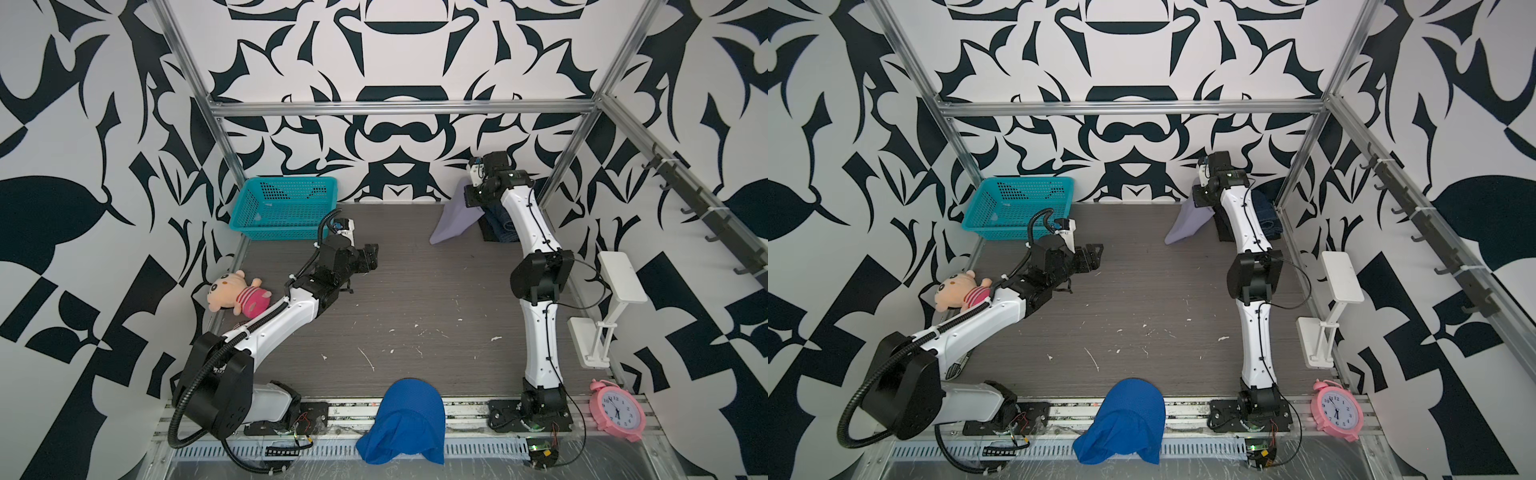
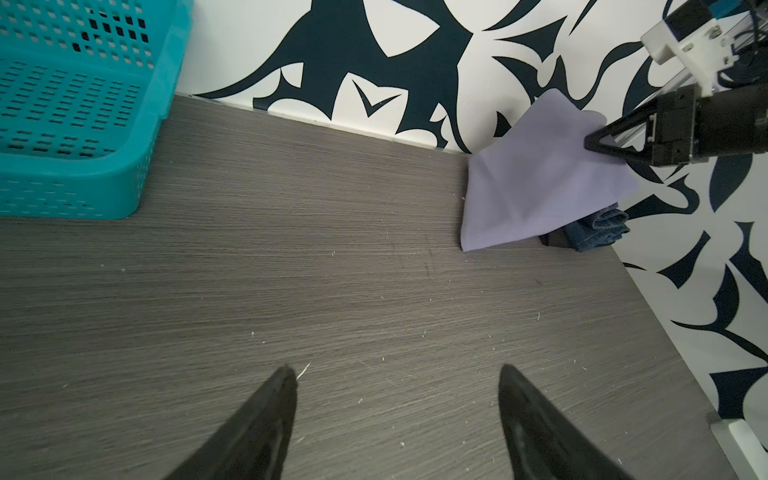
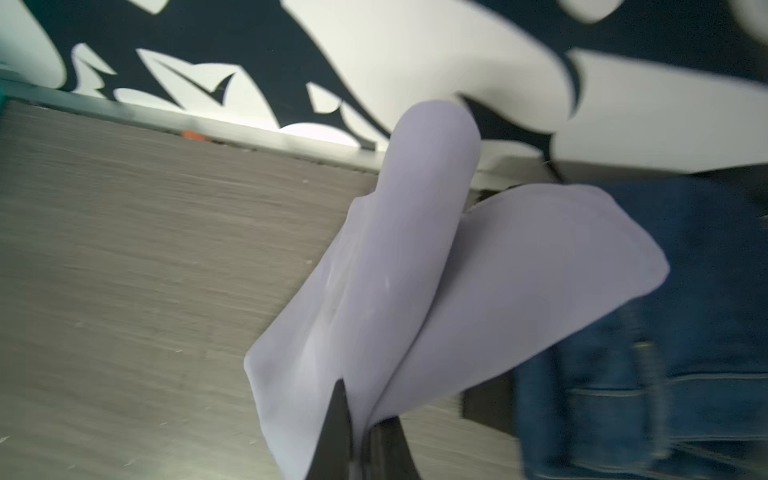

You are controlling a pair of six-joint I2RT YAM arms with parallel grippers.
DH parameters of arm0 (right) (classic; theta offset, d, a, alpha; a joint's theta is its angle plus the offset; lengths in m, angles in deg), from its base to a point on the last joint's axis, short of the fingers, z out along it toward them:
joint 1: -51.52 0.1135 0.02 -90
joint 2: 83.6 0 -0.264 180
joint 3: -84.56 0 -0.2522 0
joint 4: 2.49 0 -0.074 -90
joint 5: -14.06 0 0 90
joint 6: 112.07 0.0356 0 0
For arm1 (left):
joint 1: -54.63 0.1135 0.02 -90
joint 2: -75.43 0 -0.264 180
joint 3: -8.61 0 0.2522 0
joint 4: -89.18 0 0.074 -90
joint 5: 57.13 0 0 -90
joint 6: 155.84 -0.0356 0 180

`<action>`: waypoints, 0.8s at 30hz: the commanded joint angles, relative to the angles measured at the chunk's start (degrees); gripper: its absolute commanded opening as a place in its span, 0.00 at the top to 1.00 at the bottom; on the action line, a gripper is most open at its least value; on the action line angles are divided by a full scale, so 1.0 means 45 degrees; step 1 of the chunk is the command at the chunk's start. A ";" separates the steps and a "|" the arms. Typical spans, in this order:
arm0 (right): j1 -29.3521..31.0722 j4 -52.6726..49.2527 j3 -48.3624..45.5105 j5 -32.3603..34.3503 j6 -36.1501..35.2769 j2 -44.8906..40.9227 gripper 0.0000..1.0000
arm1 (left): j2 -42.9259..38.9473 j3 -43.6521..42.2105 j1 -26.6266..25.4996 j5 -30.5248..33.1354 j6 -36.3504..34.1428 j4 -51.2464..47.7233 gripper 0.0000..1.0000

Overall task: Fold and stack the skirts
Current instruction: 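Carry the skirt with the right gripper onto the denim stack while the left arm withdraws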

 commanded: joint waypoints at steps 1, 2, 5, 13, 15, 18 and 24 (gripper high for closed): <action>-0.0308 -0.0582 0.1505 0.0421 -0.1392 -0.0438 1.00 | -0.0567 -0.0072 -0.0018 0.0279 -0.0181 -0.0273 0.21; -0.0392 -0.0383 0.1518 0.0254 -0.1614 -0.0488 1.00 | -0.0616 -0.0095 -0.0019 0.0299 -0.0200 -0.0331 0.21; -0.0707 0.0022 0.1485 0.0182 -0.2448 -0.0687 1.00 | -0.0737 -0.0241 -0.0018 0.0381 -0.0200 -0.0364 0.21; -0.1701 0.1748 0.1520 -0.0230 -0.3581 -0.0782 1.00 | -0.0737 -0.0272 -0.0022 0.0460 -0.0279 -0.0515 0.21; -0.1939 0.2178 0.1541 -0.0436 -0.3713 -0.0744 1.00 | -0.0737 -0.0252 -0.0017 0.0468 -0.0279 -0.0559 0.21; -0.1981 0.2637 0.1546 -0.0256 -0.4445 -0.0701 1.00 | -0.0737 -0.0197 -0.0017 0.0526 -0.0318 -0.0683 0.21; -0.1687 0.3742 0.0159 0.1146 -0.5647 -0.1366 1.00 | -0.0585 -0.0021 -0.0022 0.0586 -0.0434 -0.0832 0.21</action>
